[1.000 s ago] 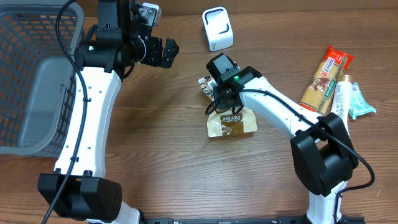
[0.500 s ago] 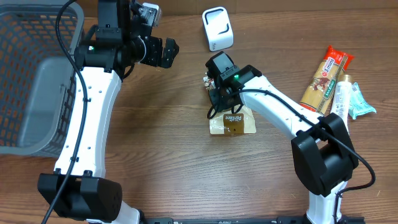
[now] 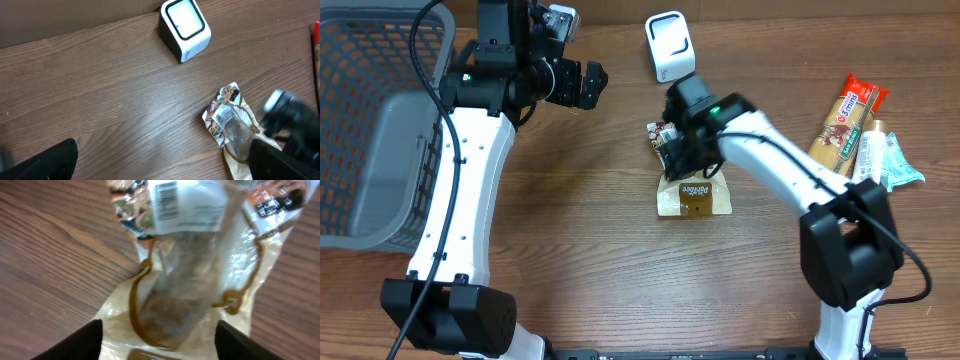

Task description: Scan the item barcode

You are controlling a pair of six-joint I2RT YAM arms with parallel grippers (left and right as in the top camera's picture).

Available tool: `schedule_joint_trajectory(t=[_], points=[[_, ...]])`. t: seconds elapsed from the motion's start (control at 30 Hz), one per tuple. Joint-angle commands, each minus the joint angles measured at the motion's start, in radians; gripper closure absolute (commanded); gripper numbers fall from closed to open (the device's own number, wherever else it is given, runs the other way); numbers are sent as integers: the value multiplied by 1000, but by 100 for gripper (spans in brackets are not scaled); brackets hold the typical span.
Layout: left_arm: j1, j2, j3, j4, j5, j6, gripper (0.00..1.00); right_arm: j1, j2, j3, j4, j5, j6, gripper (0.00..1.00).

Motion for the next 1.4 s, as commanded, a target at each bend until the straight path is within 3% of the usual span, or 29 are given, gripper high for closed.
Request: schedule_joint_trajectory(t=[0.0, 0.1, 0.27, 0.57, 0.87, 1.0, 1.37], points=[[-7, -15, 9, 2, 2, 19, 0, -110, -66, 41, -21, -175, -28, 14], [-7, -15, 9, 2, 2, 19, 0, -200, -53, 28, -75, -293, -72, 8], [-7, -15, 9, 2, 2, 19, 1, -294, -8, -53, -126, -447, -85, 8], [-7, -15, 9, 2, 2, 19, 0, -298, 1, -221, -41, -550, -96, 6], [-7, -15, 9, 2, 2, 19, 0, -225, 1, -341, 200, -457, 124, 10], [-7, -15, 9, 2, 2, 19, 0, -156, 10, -346, 225, -307, 207, 11], [-7, -15, 9, 2, 2, 19, 0, -118, 12, -335, 269, -285, 259, 19]])
